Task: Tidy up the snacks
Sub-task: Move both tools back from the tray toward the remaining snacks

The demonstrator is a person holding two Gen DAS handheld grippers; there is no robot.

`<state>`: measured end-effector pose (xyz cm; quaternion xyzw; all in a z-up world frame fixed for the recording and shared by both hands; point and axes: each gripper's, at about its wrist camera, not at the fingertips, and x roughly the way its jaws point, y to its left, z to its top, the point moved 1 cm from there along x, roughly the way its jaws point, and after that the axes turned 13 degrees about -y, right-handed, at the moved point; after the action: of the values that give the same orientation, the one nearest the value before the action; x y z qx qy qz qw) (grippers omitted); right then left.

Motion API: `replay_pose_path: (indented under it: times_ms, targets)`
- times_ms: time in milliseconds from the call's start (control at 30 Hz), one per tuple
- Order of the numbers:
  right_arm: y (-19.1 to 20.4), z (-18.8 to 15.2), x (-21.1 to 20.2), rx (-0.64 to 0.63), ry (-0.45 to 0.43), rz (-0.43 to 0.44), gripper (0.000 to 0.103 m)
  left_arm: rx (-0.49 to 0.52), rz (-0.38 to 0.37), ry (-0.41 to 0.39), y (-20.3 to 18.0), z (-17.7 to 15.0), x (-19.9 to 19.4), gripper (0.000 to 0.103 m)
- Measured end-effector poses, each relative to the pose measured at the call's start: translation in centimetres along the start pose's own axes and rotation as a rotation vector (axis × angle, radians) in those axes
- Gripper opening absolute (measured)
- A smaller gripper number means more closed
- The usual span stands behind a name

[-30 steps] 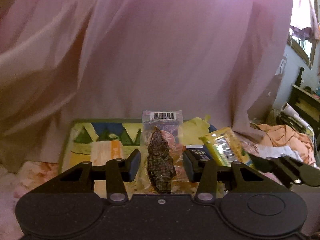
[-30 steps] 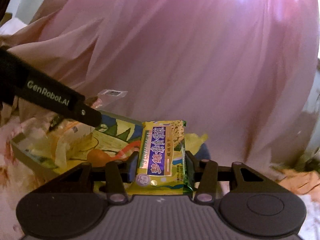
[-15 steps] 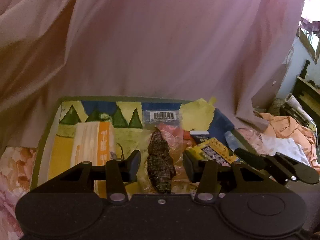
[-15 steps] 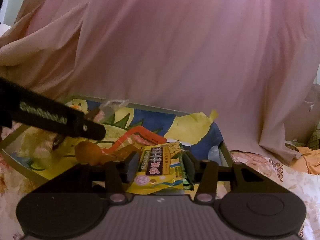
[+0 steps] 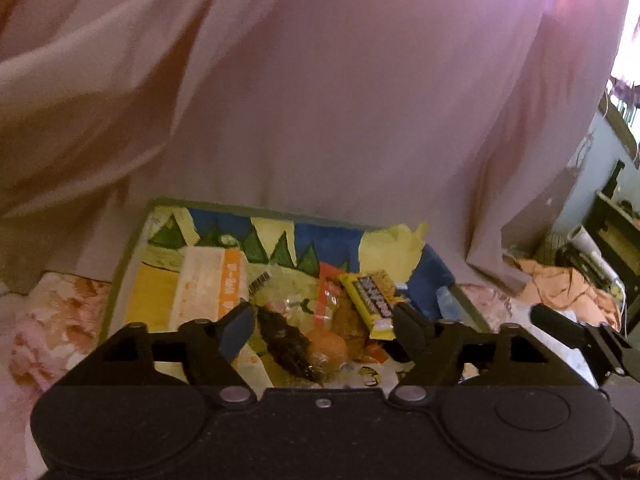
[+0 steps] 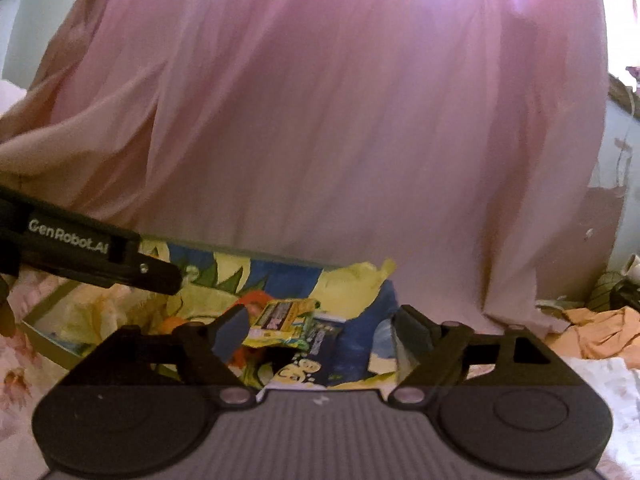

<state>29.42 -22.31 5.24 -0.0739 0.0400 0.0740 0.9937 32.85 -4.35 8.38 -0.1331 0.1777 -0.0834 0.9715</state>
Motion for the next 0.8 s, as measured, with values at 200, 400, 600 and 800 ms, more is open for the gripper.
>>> replay_pose_path:
  times_ms: [200, 400, 600, 800]
  targets:
    - [-0.8, 1.8, -3.4, 0.022, -0.063, -0.026, 0.100, -0.012, 0.009, -0.091, -0.3, 1.0, -4.0, 0.101]
    - [-0.9, 2.7, -7.2, 0.029, -0.129, -0.061, 0.103, -0.029, 0.035, -0.157, -0.3, 0.8, -8.0, 0.102]
    - [-0.8, 2.8, -11.0, 0.038, -0.193, -0.099, 0.103, -0.018, 0.064, -0.197, 0.1, -0.4, -11.6, 0.102]
    - [-0.7, 2.2, -14.4, 0.070, -0.231, -0.133, 0.103, 0.016, 0.070, -0.226, 0.5, -2.2, -14.9, 0.102]
